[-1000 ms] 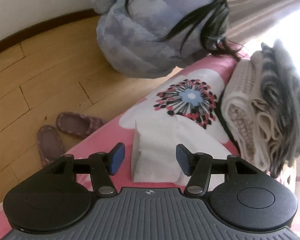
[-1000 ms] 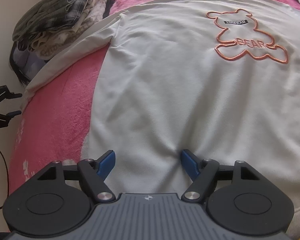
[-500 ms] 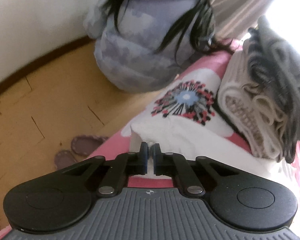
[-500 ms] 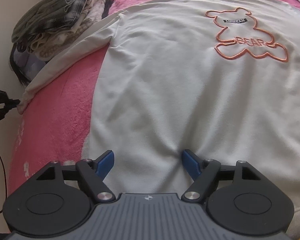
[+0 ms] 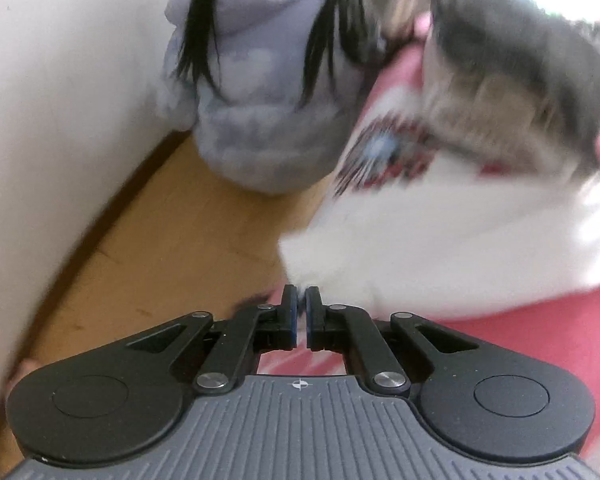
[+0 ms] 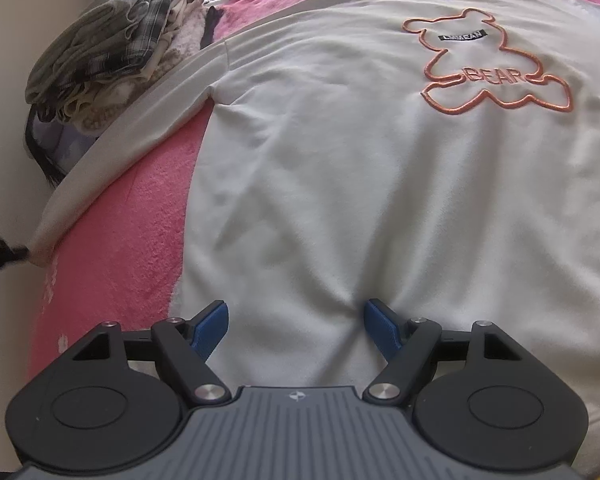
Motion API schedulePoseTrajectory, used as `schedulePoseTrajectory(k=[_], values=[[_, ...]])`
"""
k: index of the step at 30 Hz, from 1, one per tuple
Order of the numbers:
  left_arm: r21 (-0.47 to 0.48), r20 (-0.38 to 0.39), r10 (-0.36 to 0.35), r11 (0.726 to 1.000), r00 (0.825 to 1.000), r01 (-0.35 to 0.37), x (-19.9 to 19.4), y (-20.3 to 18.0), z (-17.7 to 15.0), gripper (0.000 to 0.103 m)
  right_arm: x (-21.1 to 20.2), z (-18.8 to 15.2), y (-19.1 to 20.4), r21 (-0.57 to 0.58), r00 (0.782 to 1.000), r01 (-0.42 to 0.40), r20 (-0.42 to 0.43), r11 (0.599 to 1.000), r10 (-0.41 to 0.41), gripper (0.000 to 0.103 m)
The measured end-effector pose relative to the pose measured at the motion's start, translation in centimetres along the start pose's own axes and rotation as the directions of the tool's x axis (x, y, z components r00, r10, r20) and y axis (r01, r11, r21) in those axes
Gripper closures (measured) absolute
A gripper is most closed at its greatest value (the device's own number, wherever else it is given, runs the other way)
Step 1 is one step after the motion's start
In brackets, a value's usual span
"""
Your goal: Fold clothes
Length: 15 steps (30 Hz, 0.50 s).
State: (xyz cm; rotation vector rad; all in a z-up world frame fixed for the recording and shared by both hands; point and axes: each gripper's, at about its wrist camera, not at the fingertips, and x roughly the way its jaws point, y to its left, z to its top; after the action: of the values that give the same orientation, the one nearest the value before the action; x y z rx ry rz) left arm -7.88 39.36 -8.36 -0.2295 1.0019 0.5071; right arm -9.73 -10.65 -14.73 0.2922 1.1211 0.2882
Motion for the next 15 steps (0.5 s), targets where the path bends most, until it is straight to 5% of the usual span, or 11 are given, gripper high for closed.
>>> schedulePoseTrajectory(k=[7, 10, 15], values=[[-0.087, 0.019, 0.16, 0.984, 0.987, -0.158, 0.8, 4.2, 0.0, 0.1, 0.0, 0.1, -0.1, 0.01, 1.0, -0.006, -0.004, 1.0, 0.006, 0.025], [-0.064, 0.108, 0.105, 0.993, 0.989, -0.099, -1.1, 2.6, 1.6, 0.1, 0.1, 0.0, 0.2, -0.007, 1.0, 0.002, -0.005, 1.0, -0.002, 0.023], [0.158, 0.213, -0.088, 0.986, 0.973, 0.055, -2.4, -6.9, 4.0, 0.085, -0.2, 0.1, 0.5, -0.011, 1.0, 0.021, -0.005, 1.0, -0.021, 0.025]])
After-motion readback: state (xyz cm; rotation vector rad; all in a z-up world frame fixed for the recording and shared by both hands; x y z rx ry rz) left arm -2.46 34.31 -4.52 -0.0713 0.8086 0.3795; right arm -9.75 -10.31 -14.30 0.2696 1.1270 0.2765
